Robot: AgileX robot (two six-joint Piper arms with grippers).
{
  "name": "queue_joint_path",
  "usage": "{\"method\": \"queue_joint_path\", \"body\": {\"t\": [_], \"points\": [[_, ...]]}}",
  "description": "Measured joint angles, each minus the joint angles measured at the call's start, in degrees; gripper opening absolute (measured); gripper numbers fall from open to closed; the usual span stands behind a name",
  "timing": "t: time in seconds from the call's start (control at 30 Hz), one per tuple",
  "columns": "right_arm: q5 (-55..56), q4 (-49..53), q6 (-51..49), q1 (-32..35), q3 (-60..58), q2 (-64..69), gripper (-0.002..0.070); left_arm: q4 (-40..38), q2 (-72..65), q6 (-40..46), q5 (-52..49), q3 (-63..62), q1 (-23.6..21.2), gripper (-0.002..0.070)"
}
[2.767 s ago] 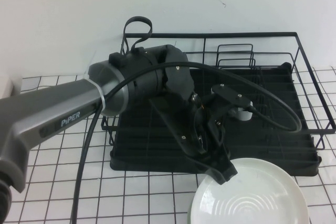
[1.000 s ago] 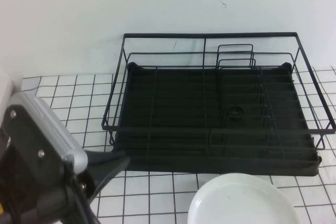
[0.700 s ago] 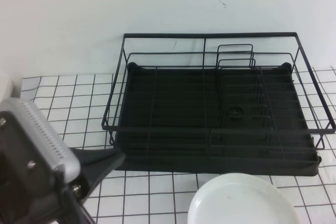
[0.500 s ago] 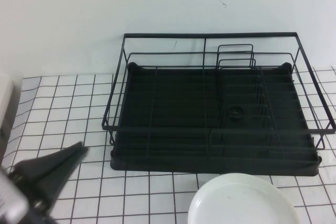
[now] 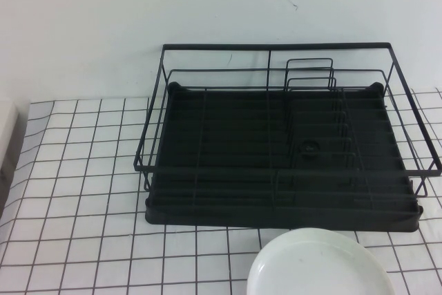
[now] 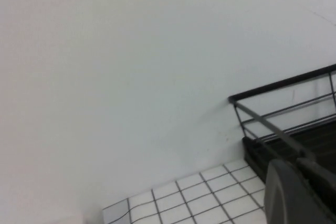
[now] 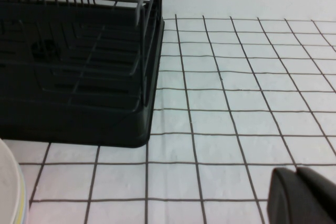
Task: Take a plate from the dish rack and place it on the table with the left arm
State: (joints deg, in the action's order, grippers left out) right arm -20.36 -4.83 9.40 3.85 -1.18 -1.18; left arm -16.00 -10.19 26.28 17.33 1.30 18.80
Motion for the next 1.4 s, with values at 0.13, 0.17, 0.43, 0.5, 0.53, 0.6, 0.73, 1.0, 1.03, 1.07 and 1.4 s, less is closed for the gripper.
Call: {"method": "queue_joint_path", "body": {"t": [0.13,0.17,0.43,0.5,0.53,0.6,0.73,1.0,1.03,1.07,1.4], "points": [[0.00,0.00,0.00,0.00,0.00,0.00,-0.0001,0.78,3.89,-1.29,-7.21,0.00,-5.95,-0.0002],[0.00,0.00,0.00,0.00,0.00,0.00,-0.0001,0.95,4.94,-1.54,-9.02,0.00,-6.98,-0.0002],[0.00,0.00,0.00,0.00,0.00,0.00,-0.0001,1.18,10.68,-2.99,-24.93,0.00,-12.83,-0.0002],[0.00,0.00,0.00,0.00,0.00,0.00,-0.0001,1.37,10.68,-3.52,-29.07,0.00,-13.85,-0.0002],[0.00,0.00,0.00,0.00,0.00,0.00,-0.0001,1.32,10.78,-3.94,-30.66,0.00,-14.28,-0.0002],[0.00,0.00,0.00,0.00,0.00,0.00,-0.0001,1.40,10.78,-4.78,-34.17,0.00,-15.27,-0.0002],[0.00,0.00,0.00,0.00,0.00,0.00,-0.0001,1.56,10.81,-5.60,-35.39,-0.10,-15.95,-0.0002],[0.00,0.00,0.00,0.00,0.00,0.00,-0.0001,1.56,10.90,-5.97,-35.52,-0.10,-16.14,-0.0002],[0.00,0.00,0.00,0.00,0.00,0.00,-0.0001,1.56,10.90,-5.97,-35.52,-0.10,-16.14,-0.0002],[0.00,0.00,0.00,0.00,0.00,0.00,-0.0001,1.56,10.90,-5.97,-35.52,-0.10,-16.14,-0.0002],[0.00,0.00,0.00,0.00,0.00,0.00,-0.0001,1.56,10.90,-5.97,-35.52,-0.10,-16.14,-0.0002]]}}
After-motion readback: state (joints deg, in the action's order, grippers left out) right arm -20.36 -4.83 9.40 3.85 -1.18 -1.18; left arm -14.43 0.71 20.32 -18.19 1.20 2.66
